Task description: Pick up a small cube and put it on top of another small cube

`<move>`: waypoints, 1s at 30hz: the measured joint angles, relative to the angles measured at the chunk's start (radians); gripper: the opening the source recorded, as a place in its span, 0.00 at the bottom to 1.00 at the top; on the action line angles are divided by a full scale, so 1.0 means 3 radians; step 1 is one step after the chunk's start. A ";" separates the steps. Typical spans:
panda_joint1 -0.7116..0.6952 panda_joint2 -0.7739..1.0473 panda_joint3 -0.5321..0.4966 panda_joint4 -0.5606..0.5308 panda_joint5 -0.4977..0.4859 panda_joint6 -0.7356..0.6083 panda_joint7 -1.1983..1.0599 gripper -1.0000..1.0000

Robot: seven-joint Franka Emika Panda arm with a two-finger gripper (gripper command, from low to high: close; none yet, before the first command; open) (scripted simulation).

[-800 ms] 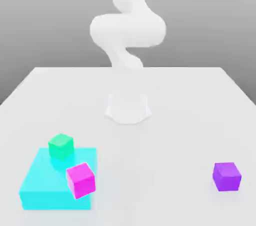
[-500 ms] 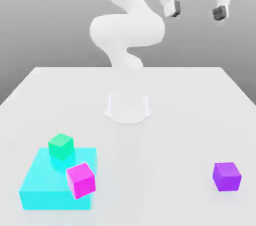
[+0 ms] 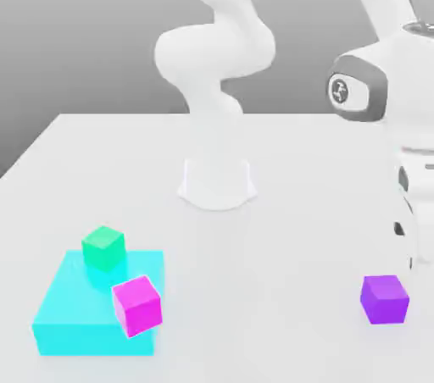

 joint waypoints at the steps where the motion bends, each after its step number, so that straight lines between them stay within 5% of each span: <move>1: 0.0007 0.0121 0.0007 0.0002 -0.0056 0.0080 -0.0009 0.50; 5: 0.0085 0.0605 -0.0080 0.0073 -0.0210 0.0455 0.0061 0.50; 6: 0.0096 0.0693 -0.0097 0.0089 -0.0237 0.0526 0.0079 0.00; 13: 0.0097 0.0698 -0.0098 0.0090 -0.0246 0.0523 0.0087 0.00; 19: -0.0035 0.0052 -0.0030 -0.0041 -0.0071 0.0015 -0.0089 0.00; 30: -0.1479 -0.1213 -0.0932 -0.0486 -0.0329 -0.0738 -0.0916 0.00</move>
